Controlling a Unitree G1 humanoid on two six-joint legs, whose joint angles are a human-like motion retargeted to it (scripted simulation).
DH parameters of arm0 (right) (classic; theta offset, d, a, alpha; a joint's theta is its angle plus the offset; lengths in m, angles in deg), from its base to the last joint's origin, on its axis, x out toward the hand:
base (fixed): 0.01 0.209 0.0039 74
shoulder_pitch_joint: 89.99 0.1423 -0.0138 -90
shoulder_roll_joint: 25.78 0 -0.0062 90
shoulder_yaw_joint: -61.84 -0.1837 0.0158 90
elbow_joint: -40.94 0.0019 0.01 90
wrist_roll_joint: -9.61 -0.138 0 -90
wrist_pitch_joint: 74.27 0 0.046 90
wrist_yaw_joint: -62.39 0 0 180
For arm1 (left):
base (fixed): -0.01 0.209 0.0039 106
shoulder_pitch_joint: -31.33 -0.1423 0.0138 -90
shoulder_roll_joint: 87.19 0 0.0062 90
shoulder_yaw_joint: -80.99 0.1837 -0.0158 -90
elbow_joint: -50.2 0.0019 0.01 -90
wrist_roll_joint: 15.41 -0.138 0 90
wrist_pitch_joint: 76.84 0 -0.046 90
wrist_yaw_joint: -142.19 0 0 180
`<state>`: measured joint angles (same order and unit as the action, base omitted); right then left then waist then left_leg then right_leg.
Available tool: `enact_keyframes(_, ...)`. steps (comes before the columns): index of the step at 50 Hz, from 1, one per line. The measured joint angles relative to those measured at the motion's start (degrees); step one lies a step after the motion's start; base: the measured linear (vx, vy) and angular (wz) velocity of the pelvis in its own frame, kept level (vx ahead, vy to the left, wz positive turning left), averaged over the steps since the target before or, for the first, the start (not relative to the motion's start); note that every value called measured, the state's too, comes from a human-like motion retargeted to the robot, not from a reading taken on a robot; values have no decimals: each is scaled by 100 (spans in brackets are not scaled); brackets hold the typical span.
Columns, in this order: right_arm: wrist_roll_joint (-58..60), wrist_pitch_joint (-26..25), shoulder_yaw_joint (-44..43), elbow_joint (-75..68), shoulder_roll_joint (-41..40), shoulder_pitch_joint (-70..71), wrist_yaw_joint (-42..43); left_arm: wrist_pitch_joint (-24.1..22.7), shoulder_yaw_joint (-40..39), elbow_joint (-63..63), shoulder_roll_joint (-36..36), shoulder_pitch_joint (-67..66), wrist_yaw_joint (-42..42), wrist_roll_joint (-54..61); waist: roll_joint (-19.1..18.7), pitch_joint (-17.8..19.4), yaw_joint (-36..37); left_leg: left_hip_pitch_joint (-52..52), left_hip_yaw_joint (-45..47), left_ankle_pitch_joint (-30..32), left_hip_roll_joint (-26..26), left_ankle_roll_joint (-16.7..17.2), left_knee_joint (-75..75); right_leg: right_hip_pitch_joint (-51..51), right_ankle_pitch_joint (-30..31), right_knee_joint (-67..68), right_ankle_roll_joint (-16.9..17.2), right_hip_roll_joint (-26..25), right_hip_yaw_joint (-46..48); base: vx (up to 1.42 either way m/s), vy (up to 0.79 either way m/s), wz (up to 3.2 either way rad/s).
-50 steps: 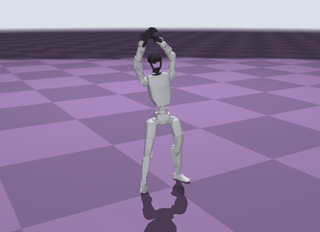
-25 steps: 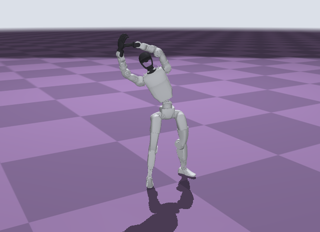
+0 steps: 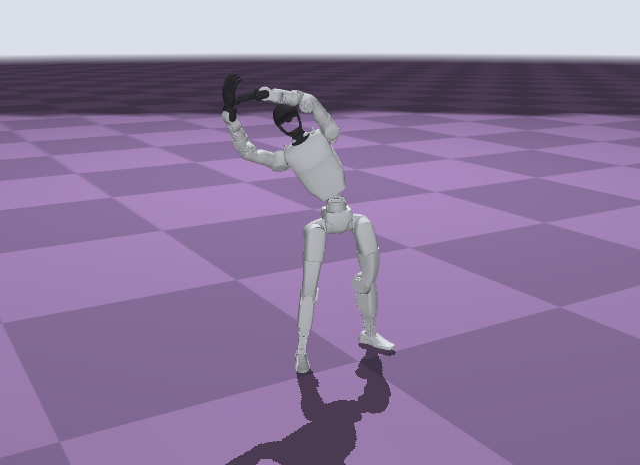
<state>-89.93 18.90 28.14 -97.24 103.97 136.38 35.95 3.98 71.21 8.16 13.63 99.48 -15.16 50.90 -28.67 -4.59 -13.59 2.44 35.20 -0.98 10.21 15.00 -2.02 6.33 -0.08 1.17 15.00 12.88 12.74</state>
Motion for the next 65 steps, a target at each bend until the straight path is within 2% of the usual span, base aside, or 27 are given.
enact_keyframes(2,182,-240,-362,-151,-229,-34,1,94,0,-37,123,-48,30,51,51,32,-97,17,9,-13,28,0,18,-16,4,-1,0,-24,-12,0,0,0)
enact_keyframes(10,372,-351,-470,-298,-441,-27,3,160,0,-55,268,-152,26,151,453,-55,-102,94,86,-59,250,0,30,-43,17,-37,0,-252,-49,0,-4,-8)
enact_keyframes(15,251,-92,151,-185,-296,221,69,53,0,36,287,-99,-45,281,754,-151,113,177,145,-83,458,-4,10,-70,12,-49,0,-469,-56,2,-8,-13)
enact_keyframes(17,359,-210,12,-285,-409,287,89,89,0,51,331,-81,-61,340,899,-179,136,196,139,-87,526,-5,21,-89,19,-41,0,-539,-43,1,-8,-5)
enact_keyframes(21,199,79,646,-157,-289,564,144,-34,0,151,351,1,-114,459,1170,-281,325,216,126,-97,652,-34,6,-105,17,-39,0,-665,-3,2,-4,-1)
enact_keyframes(35,379,274,1414,-188,-515,1224,308,-192,0,282,653,96,-175,940,2186,-617,753,113,-80,-167,776,-119,38,-149,56,-37,0,-754,183,0,0,0)
enact_keyframes(43,686,266,1557,-329,-778,1631,416,-332,0,336,839,175,-262,1084,2695,-721,910,87,-102,-169,779,-62,-17,-140,99,-83,0,-775,232,0,0,0)
enact_keyframes(55,809,380,2300,-454,-1053,2389,411,-730,0,356,1079,336,-396,1203,3408,-875,1133,114,-7,-160,801,-29,-125,-92,150,-138,0,-849,210,0,0,0)
enact_keyframes(65,791,295,2390,-582,-1313,2600,361,-722,0,343,1254,423,-372,1182,3972,-978,1342,205,144,-168,912,-56,-154,-40,197,-92,0,-1002,113,0,0,0)
